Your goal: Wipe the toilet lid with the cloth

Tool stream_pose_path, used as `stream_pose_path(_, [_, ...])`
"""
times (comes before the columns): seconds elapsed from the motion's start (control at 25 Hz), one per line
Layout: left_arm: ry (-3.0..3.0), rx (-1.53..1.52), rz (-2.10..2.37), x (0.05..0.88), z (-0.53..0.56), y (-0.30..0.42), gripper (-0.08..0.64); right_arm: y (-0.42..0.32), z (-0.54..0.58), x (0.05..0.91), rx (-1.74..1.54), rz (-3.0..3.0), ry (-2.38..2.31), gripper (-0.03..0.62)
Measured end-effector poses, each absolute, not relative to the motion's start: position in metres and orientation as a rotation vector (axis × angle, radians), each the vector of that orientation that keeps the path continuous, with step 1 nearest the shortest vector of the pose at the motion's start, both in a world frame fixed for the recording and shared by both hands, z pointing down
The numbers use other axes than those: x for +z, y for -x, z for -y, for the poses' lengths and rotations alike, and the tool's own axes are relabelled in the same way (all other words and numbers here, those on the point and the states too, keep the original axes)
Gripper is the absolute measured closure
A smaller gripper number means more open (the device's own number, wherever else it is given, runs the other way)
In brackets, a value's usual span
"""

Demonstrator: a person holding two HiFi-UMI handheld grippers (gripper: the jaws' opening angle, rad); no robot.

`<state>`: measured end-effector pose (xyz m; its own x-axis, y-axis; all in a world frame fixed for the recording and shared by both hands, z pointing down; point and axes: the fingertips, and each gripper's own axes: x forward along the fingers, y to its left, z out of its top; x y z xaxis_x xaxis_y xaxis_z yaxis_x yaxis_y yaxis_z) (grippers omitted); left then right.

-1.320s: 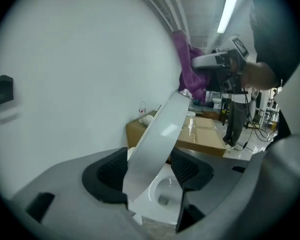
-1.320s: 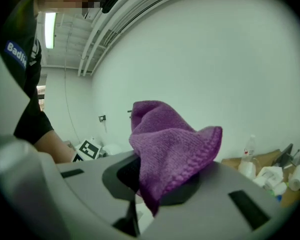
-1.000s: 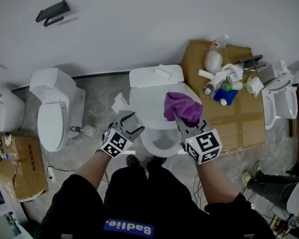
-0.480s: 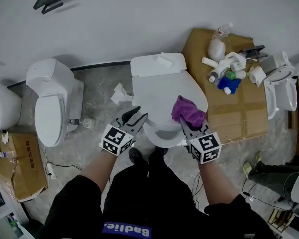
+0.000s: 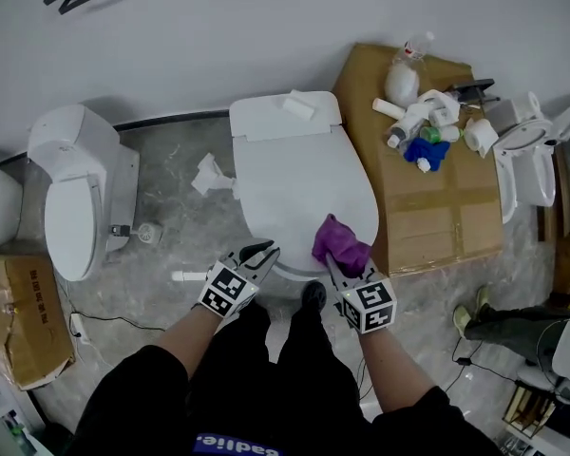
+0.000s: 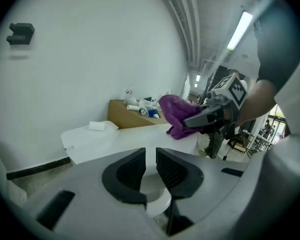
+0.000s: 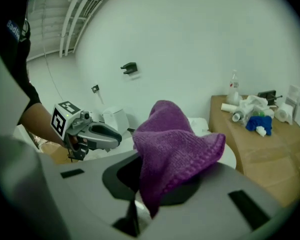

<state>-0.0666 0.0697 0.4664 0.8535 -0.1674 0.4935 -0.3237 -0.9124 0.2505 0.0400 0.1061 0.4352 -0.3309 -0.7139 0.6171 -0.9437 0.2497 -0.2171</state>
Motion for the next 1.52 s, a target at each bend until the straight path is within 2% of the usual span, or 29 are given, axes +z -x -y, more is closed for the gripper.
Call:
stream_pose_path(0.44, [-2.524,0.831,0.600,0.555,-0.116,0.069,0.486,-0.031,-0.157,0.525,0.967,2.255,-1.171,0.537])
stream_pose_path(0.76, [-2.470,0.801,0.667,0.603,-0.130,0.071,0.499,-0.030,-0.172,0.574,1.016,2.264,-0.994,0.537])
stream_pose_path(1.52, [-2.395,0.748,0.675,0.685,-0.127,0.064,0.502,-0.026,-0.178,0.682,0.989,2.272,-0.993,0.537])
